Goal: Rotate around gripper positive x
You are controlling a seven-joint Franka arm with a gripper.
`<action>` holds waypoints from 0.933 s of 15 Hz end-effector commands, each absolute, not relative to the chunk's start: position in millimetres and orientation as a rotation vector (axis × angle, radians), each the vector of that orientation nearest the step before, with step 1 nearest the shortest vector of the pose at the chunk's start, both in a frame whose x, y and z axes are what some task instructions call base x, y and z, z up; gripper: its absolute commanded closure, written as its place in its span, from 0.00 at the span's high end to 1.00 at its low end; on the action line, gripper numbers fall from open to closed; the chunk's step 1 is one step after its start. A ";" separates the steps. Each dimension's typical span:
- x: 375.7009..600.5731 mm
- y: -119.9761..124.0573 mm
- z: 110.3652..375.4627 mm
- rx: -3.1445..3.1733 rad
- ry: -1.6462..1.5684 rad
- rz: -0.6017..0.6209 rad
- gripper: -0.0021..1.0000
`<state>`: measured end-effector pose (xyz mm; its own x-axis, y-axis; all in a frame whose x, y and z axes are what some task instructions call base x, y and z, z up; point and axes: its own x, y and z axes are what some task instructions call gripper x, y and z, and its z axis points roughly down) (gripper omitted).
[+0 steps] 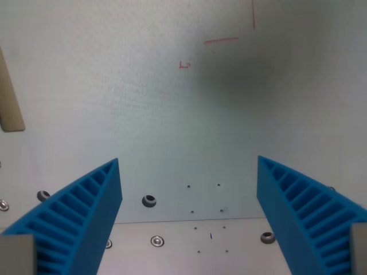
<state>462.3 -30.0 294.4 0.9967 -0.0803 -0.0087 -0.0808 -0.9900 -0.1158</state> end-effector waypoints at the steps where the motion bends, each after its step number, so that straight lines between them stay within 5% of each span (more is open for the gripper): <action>1: 461.7 -35.1 296.0 -2.827 0.090 -0.004 1.00; 14: 461.7 -35.1 296.0 -2.675 0.086 -0.010 1.00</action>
